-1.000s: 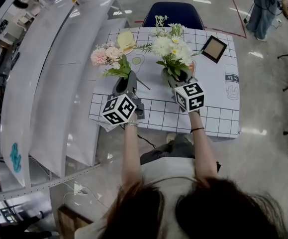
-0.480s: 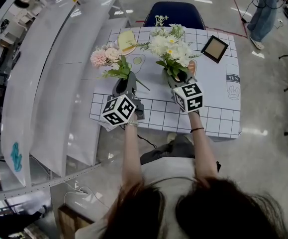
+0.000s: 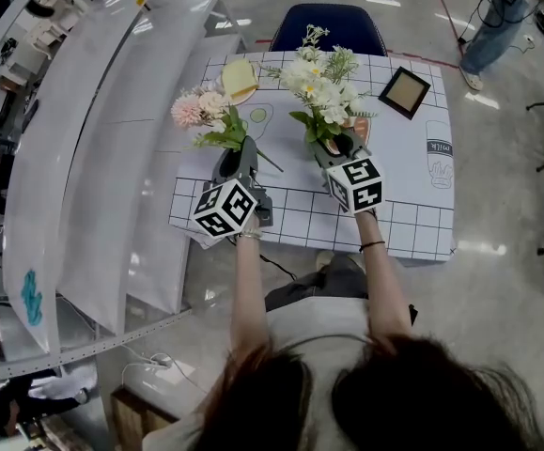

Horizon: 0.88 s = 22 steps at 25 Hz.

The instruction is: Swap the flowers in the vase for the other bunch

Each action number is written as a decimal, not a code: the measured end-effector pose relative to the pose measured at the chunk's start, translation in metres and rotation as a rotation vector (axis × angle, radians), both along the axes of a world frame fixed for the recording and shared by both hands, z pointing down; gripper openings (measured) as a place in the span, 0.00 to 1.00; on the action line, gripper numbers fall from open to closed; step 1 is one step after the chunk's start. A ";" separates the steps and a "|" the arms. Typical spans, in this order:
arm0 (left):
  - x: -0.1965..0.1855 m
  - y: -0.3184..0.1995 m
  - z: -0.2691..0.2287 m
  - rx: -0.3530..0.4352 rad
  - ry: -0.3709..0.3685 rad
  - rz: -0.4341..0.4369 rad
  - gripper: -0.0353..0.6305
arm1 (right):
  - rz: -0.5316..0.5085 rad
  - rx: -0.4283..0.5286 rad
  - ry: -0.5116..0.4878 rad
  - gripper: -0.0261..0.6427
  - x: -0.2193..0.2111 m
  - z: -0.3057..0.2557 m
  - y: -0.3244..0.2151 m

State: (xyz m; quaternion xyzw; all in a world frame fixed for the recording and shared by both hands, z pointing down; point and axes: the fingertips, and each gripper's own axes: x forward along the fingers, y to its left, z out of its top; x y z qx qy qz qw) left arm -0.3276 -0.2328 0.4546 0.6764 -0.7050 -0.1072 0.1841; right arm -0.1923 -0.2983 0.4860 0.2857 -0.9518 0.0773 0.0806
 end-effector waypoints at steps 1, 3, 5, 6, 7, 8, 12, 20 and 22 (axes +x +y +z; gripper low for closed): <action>0.000 0.000 0.000 -0.001 0.000 0.000 0.17 | -0.001 0.000 -0.001 0.18 0.000 0.000 0.000; 0.001 0.000 0.001 -0.002 -0.001 0.001 0.17 | -0.004 -0.002 -0.002 0.18 0.000 0.001 0.001; 0.001 0.000 0.002 -0.005 -0.002 0.001 0.17 | -0.007 -0.004 -0.006 0.19 0.000 0.001 0.001; 0.002 0.000 0.002 -0.005 -0.002 0.001 0.17 | -0.007 -0.006 -0.009 0.19 0.000 0.001 0.002; 0.002 0.000 0.002 -0.006 -0.002 0.000 0.17 | -0.008 -0.007 -0.012 0.20 0.000 0.001 0.002; 0.002 0.001 0.001 -0.006 -0.002 0.000 0.17 | -0.008 -0.009 -0.014 0.20 0.001 0.001 0.002; 0.003 0.001 0.002 -0.009 -0.003 -0.003 0.17 | -0.014 -0.015 -0.019 0.21 0.002 0.002 0.003; 0.010 0.005 0.004 -0.015 -0.003 -0.004 0.17 | -0.023 -0.030 -0.024 0.22 0.008 0.004 0.008; 0.012 0.006 0.003 -0.016 -0.003 -0.004 0.17 | -0.021 -0.037 -0.022 0.22 0.010 0.005 0.008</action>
